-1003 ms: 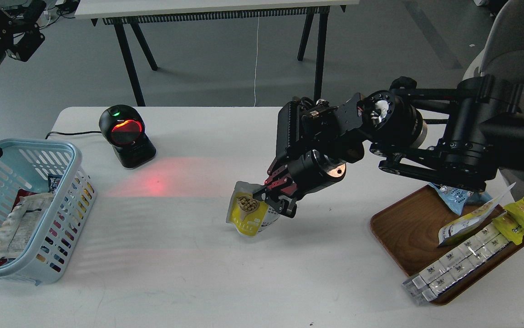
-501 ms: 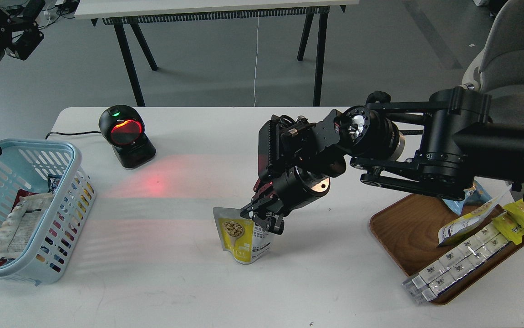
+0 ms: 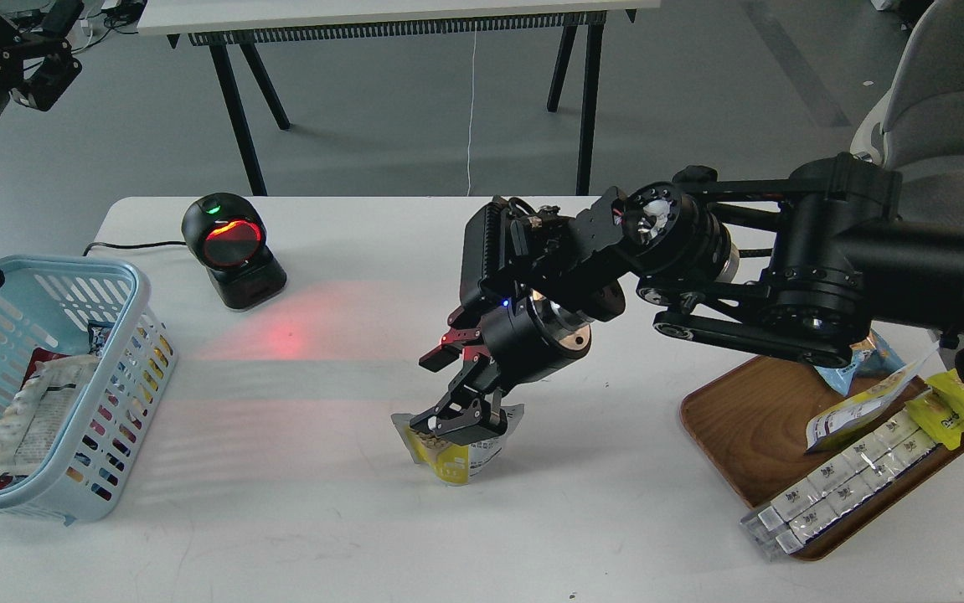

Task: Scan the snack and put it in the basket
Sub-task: 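Release the pouch on the table with the right gripper, then retract the right arm back beside the tray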

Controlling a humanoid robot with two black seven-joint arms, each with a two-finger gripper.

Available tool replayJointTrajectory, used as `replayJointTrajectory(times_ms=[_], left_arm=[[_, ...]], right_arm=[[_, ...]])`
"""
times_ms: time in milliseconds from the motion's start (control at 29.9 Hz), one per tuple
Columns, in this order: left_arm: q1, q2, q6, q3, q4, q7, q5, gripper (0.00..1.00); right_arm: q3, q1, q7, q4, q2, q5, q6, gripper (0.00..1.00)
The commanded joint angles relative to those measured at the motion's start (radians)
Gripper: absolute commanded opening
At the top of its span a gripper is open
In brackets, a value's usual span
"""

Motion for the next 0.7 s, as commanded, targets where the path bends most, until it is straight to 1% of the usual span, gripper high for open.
replayJointTrajectory(times_ms=[0, 134, 301, 401, 535, 669], left_arm=[[-0.002, 0.000, 0.000, 0.001, 0.000, 0.000, 0.000, 1.00], [-0.003, 0.000, 0.000, 0.007, 0.000, 0.000, 0.002, 1.00], [-0.003, 0.000, 0.000, 0.010, 0.000, 0.000, 0.002, 1.00], [-0.003, 0.000, 0.000, 0.012, 0.000, 0.000, 0.002, 1.00], [-0.003, -0.002, 0.000, 0.013, 0.000, 0.000, 0.002, 1.00], [-0.003, 0.000, 0.000, 0.013, 0.000, 0.000, 0.002, 1.00]], right_arm=[[0.102, 0.002, 0.000, -0.092, 0.000, 0.060, 0.000, 1.00], [0.218, 0.011, 0.000, -0.227, -0.002, 0.151, 0.000, 1.00], [0.328, 0.032, 0.000, -0.383, -0.031, 0.209, 0.000, 1.00], [0.383, 0.034, 0.000, -0.474, -0.058, 0.295, 0.000, 1.00], [0.397, 0.026, 0.000, -0.635, -0.078, 0.541, 0.000, 1.00], [0.397, 0.011, 0.000, -0.715, -0.095, 0.831, -0.001, 1.00]])
